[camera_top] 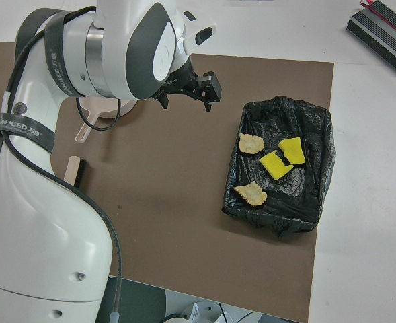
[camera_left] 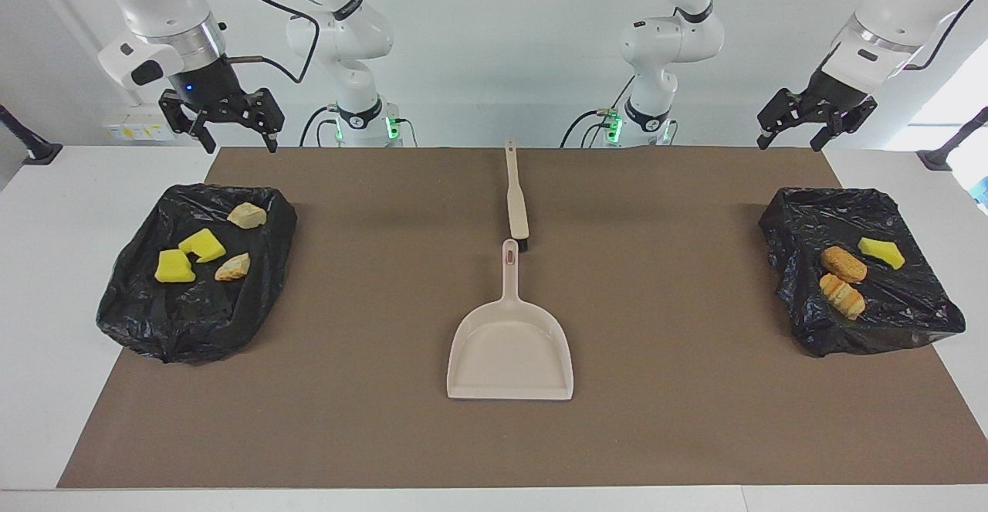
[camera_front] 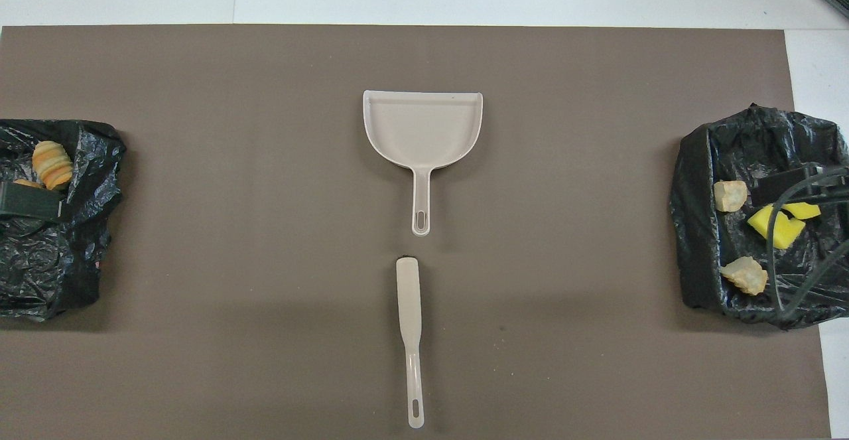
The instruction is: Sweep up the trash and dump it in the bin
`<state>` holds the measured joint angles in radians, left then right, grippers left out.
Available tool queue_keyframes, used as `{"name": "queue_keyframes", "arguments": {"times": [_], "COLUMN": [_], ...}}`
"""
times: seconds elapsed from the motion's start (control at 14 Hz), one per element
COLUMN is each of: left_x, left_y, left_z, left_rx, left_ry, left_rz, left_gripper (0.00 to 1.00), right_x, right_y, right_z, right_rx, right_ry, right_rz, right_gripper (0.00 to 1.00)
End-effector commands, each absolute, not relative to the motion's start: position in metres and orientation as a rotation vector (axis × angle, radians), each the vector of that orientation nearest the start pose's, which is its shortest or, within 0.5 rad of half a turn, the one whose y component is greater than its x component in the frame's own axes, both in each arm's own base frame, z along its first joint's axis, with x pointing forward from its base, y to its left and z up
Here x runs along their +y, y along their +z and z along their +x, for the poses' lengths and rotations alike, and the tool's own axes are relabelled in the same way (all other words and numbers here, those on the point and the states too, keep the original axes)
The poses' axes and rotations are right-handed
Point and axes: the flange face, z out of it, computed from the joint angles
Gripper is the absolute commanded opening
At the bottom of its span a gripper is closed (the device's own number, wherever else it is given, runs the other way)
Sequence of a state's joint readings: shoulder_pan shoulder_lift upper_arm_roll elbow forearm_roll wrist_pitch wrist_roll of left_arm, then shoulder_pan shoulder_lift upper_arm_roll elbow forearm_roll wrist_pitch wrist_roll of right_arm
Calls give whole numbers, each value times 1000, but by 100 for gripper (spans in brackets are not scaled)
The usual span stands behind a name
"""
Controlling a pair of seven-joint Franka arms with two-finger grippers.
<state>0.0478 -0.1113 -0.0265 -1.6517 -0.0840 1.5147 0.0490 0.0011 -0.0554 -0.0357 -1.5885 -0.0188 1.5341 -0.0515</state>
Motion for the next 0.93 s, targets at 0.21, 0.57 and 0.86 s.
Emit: {"name": "queue_keyframes", "arguments": {"times": [0.21,0.57,0.86], "left_x": [5,6,5], "left_y": [656,664,665], "left_z": [504,506,506], "left_rx": [65,153,138], "left_ry": [23,-14,-18], "left_rz": [-3229,-3177,-3170], "left_gripper": [100,100,100], "right_x": [-20,-21,-22], "right_y": [645,644,645], "right_z": [533,533,533], "right_rx": [0,0,5], "right_ry": [12,14,12], "right_rz": [-3141,-3141,-3141], "right_gripper": [100,100,100]}}
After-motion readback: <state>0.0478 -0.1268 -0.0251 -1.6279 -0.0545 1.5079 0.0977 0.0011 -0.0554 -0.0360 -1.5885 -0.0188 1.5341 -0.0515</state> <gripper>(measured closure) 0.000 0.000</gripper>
